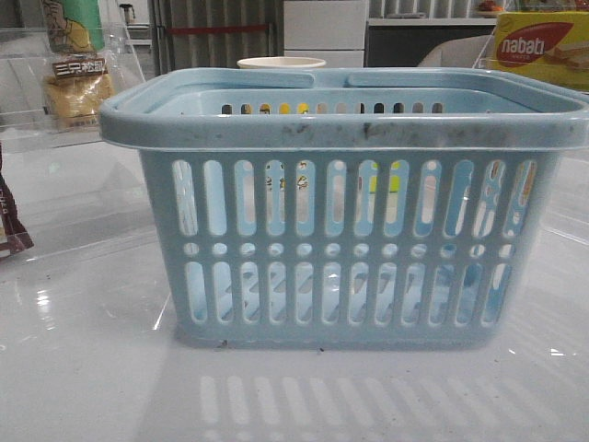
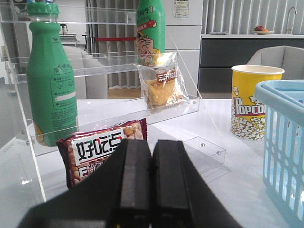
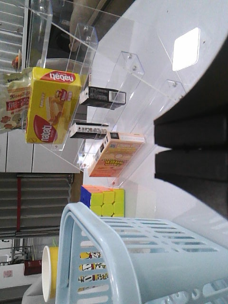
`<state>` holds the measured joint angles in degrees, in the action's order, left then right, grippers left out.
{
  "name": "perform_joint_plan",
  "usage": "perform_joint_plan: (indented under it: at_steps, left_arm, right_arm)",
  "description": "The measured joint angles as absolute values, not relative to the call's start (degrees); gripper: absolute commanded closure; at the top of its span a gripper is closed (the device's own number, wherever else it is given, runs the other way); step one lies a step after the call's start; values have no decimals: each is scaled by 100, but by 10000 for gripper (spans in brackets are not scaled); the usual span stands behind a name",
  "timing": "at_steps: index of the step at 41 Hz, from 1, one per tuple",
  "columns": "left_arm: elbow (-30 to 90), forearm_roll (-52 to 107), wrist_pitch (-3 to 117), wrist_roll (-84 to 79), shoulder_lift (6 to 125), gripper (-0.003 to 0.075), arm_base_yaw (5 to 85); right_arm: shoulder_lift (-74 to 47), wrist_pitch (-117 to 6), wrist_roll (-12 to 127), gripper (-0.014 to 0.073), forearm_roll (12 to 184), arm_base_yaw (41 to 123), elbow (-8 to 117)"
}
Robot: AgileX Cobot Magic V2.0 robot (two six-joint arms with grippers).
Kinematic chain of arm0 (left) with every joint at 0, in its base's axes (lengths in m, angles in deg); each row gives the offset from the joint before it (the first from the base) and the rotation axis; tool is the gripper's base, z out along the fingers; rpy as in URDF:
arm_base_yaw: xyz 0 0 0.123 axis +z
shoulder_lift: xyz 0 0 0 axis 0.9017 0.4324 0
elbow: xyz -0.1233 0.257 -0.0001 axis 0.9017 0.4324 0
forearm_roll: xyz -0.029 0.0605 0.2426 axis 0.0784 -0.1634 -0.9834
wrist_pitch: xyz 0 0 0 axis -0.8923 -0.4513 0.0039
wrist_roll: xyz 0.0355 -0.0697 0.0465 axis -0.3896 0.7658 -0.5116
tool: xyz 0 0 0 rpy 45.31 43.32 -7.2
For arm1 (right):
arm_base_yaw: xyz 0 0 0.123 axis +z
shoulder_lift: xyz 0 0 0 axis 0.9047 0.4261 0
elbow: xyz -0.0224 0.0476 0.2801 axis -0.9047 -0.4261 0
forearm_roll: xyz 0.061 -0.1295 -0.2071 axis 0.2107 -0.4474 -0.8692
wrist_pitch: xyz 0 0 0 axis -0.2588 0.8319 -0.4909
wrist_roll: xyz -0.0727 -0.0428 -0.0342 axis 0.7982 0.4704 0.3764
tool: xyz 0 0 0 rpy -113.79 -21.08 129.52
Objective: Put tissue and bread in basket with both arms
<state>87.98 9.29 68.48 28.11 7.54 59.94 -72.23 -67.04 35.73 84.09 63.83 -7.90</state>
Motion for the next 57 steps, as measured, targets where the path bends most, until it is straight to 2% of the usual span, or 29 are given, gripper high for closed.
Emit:
perform_joint_plan:
  at_steps: [41, 51, 57]
  left_arm:
    - [8741, 929, 7121, 2811, 754, 628, 5994]
    - [7425, 895, 6488, 2811, 767, 628, 5994]
    - [6342, 886, 5724, 2811, 1217, 628, 5994]
  right_arm:
    - [-7223, -6743, 3573, 567, 8649, 6383, -670]
    - [-7223, -5646, 3573, 567, 8700, 6383, 642]
    - [-6877, -5015, 3573, 567, 8643, 6383, 1520]
